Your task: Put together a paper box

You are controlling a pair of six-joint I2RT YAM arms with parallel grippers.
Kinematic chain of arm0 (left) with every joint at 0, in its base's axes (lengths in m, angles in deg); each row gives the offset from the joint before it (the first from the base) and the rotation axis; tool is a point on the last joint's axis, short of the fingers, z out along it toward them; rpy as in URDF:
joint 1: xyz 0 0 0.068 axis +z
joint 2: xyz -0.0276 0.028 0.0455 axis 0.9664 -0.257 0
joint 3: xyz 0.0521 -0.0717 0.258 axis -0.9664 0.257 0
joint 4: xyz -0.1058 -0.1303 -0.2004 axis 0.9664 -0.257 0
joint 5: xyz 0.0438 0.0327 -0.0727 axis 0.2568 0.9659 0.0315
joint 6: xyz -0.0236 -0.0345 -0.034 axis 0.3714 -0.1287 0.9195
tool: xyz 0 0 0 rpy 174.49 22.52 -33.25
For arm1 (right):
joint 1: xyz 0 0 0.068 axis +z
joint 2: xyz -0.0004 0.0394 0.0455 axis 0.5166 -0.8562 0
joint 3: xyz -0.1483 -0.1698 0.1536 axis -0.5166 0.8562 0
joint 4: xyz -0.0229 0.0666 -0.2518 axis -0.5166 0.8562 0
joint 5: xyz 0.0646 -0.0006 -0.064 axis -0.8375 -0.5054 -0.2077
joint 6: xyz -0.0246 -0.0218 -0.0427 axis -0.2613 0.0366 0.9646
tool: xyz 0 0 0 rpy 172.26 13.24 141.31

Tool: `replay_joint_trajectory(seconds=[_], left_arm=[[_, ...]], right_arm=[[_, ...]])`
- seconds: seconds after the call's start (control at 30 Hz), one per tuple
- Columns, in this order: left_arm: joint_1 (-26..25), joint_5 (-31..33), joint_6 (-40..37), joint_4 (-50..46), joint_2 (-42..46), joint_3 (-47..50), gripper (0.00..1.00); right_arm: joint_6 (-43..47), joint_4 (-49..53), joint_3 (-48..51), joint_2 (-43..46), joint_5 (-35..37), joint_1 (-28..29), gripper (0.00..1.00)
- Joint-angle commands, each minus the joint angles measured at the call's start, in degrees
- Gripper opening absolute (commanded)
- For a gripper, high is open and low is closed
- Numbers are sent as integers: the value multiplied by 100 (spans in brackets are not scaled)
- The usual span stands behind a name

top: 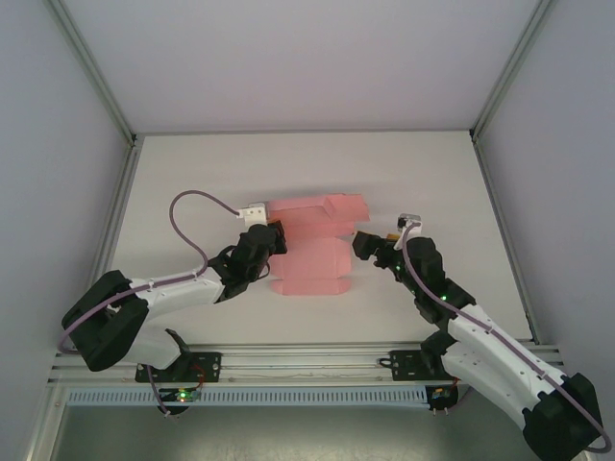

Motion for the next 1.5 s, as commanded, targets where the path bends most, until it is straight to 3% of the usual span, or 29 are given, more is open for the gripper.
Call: replay_joint_trajectory(seconds=[0.0, 0.4, 0.87, 1.1, 1.47], left_arm=[[-59, 142, 61, -59, 190, 64, 0], [-58, -57, 46, -72, 223, 72, 0], [-61, -417, -114, -6, 47, 4, 0], [-56, -413, -90, -35, -92, -77, 0], [-54, -443, 61, 129, -76, -62, 0]], right_arm=[[-219, 110, 174, -139, -172, -235, 98], [99, -995, -9, -1238, -1290, -440, 98], [663, -676, -367, -1241, -854, -355, 98], [792, -826, -485, -1350, -1303, -273, 98], [854, -1128, -644, -2128, -1287, 158, 98]])
